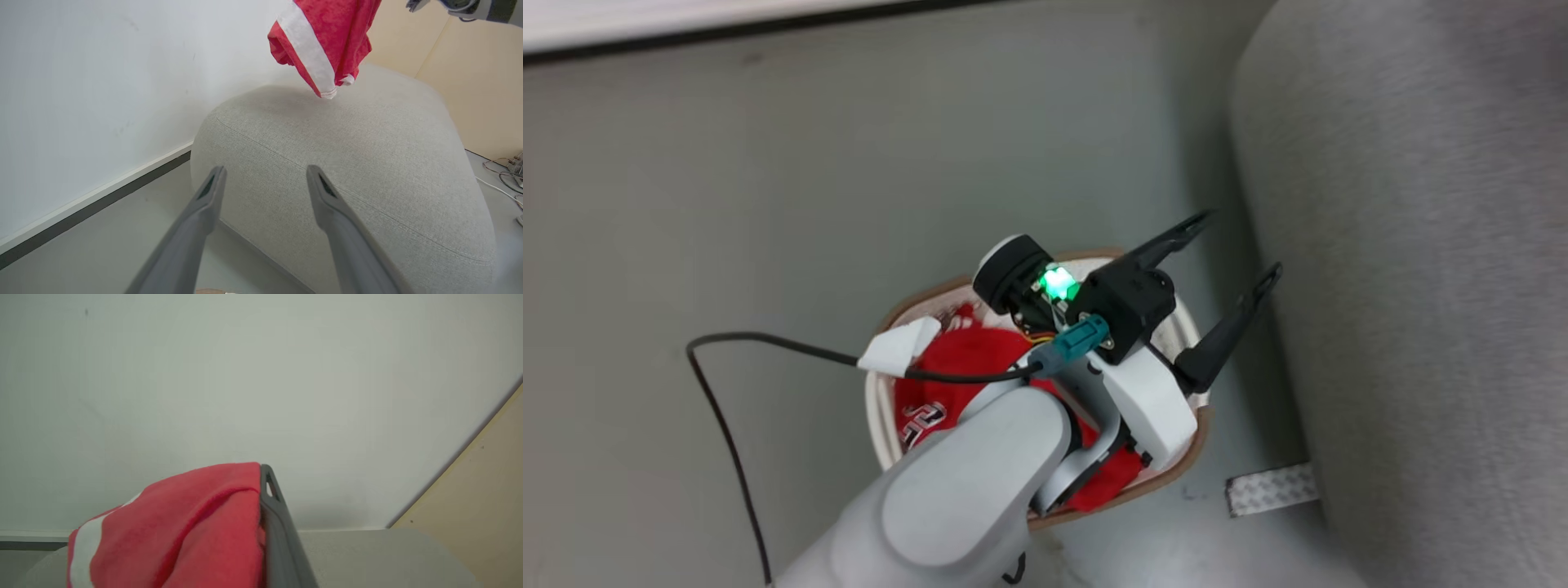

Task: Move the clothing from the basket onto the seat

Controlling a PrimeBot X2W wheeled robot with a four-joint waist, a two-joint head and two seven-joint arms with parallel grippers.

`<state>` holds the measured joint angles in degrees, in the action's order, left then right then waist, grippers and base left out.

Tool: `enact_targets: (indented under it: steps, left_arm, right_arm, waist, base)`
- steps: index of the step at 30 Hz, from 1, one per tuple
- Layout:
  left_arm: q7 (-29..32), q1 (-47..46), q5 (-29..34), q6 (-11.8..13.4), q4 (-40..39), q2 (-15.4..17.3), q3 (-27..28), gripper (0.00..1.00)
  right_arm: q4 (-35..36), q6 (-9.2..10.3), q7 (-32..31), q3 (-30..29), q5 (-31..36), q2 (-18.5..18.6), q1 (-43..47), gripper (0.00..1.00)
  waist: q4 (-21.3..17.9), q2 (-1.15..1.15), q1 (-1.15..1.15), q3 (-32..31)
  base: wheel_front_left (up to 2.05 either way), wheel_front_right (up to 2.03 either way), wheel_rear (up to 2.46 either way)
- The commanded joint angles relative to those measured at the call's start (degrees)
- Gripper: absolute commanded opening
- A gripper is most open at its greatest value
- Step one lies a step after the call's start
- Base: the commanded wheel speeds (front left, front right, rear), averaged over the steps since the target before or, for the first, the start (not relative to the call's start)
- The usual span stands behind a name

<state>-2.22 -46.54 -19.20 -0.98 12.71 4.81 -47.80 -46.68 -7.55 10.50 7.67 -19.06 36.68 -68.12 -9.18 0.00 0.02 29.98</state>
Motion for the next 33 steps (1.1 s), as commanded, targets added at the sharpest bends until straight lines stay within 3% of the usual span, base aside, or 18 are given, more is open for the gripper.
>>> enact_targets:
  steps: [1, 4, 8, 9, 10, 11, 14, 23, 33]
  left_arm:
    - [-0.8, -0.71, -0.01, -0.02, 0.49, -0.09, 0.08, 1.0]
    - [-1.86, -1.49, -0.58, 0.09, 1.59, -0.52, 0.05, 1.0]
    - [-3.19, -1.23, -1.46, 0.38, 3.22, -0.72, 0.46, 1.0]
    - [-3.49, -0.96, -1.76, 0.48, 3.55, -0.65, 0.62, 1.0]
    - [-3.67, -0.73, -1.83, 0.62, 3.83, -0.5, 0.77, 1.0]
    - [-3.68, -0.45, -1.93, 0.81, 4.2, -0.11, 1.05, 1.0]
    - [-4.21, 0.54, -2.48, 1.22, 4.86, 1.26, 2.03, 1.0]
    - [-6.23, 6.75, -4.95, 3.84, 6.04, 5.25, 4.46, 1.0]
    - [-11.55, 15.55, -6.81, 7.74, 8.13, 7.41, 7.71, 1.0]
  right_arm:
    - [-1.85, 0.12, -0.12, -0.74, 1.47, -0.37, 0.29, 0.0]
    - [-7.39, 0.12, 0.86, -4.4, 4.05, -0.41, 0.64, 0.0]
    - [-12.84, 0.12, 3.48, -8.54, 6.98, -3.28, 5.15, 0.02]
    - [-13.49, 0.13, 4.01, -9.61, 7.64, -3.87, 6.08, 0.31]
    - [-13.72, 0.12, 4.41, -10.34, 8.43, -4.58, 7.34, 0.97]
    - [-13.77, 0.13, 4.5, -11.01, 8.84, -5.75, 8.83, 1.0]
    - [-10.34, 0.13, 4.71, -13.14, 10.81, -8.89, 13.23, 1.0]
    - [8.95, 0.12, 4.67, -17.84, 15.09, -18.42, 32.1, 1.0]
    - [23.17, 0.12, 4.64, -17.54, 15.85, -25.49, 47.25, 1.0]
  waist:
    - [5.25, 0.0, -0.02, 5.13]
    - [6.34, 0.0, -0.02, 5.67]
    - [6.19, 0.0, -0.02, 4.78]
    - [5.88, 0.0, -0.02, 4.38]
    - [5.53, 0.0, -0.02, 4.0]
    - [5.08, 0.0, -0.02, 3.56]
    - [3.45, 0.0, -0.02, 1.93]
    - [0.59, 0.0, -0.02, -6.75]
    - [4.99, 0.0, -0.02, -17.89]
  base:
    - [0.0, 0.0, 0.0]
    - [0.0, 0.0, 0.0]
    - [0.0, 0.0, 0.0]
    - [0.0, 0.0, 0.0]
    - [0.0, 0.0, 0.0]
    - [0.0, 0.0, 0.0]
    - [0.0, 0.0, 0.0]
    - [0.0, 0.0, 0.0]
    - [0.0, 0.0, 0.0]
